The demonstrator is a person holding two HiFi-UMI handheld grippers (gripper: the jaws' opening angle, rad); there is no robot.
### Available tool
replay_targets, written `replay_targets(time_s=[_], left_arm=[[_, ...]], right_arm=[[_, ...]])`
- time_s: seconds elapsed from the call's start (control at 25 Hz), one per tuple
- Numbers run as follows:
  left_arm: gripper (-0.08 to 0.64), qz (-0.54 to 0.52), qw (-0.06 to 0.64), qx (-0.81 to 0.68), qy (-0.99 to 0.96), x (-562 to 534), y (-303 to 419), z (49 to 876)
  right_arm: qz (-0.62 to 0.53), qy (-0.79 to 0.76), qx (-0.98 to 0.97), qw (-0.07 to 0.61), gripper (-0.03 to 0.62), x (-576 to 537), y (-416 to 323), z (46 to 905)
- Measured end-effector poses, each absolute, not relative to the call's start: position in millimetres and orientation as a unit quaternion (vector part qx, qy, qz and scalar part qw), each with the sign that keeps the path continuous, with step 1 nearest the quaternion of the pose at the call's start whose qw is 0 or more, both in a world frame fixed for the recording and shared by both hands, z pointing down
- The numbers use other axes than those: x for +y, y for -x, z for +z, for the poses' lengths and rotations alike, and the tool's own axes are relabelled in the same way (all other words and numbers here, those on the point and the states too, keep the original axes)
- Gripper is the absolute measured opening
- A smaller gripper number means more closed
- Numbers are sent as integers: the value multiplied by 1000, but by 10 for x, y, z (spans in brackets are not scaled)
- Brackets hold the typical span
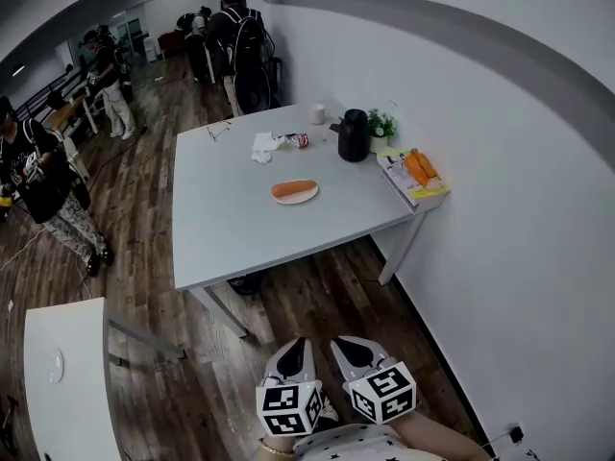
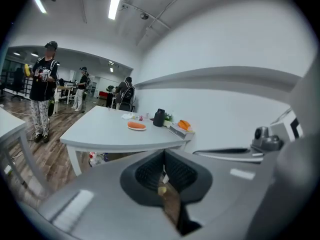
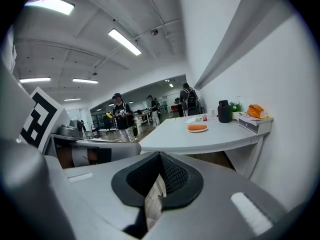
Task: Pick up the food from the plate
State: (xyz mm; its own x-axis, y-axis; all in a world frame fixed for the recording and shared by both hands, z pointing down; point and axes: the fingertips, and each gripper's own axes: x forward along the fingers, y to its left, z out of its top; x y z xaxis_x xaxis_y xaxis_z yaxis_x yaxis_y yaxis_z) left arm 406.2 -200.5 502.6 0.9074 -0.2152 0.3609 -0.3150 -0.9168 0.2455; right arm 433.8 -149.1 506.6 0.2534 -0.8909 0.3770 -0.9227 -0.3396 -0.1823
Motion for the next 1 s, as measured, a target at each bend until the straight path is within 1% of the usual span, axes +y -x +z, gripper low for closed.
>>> replay_targets(time_s=[0.16,0.6,0.84,1.0], left_arm=[[8,164,148,-139,-965,-2407,-4522,5011],[8,177,152,-165,-958,-3268,-5283,5129],[8,164,146,-193,-956,-3913,-5918,5130],[8,153,143,-210,-955,-4421,-6529,5074]], right_arm=[[209,-791,-573,39,-2,-1886,-4774,5090],[221,-787,-573,53,-1,-2724,-5701,5212],[206,-786,-581,51,-2,-3381,-6546,5191],[182,-774,-601,82,-2,-3966,-7206,5106]])
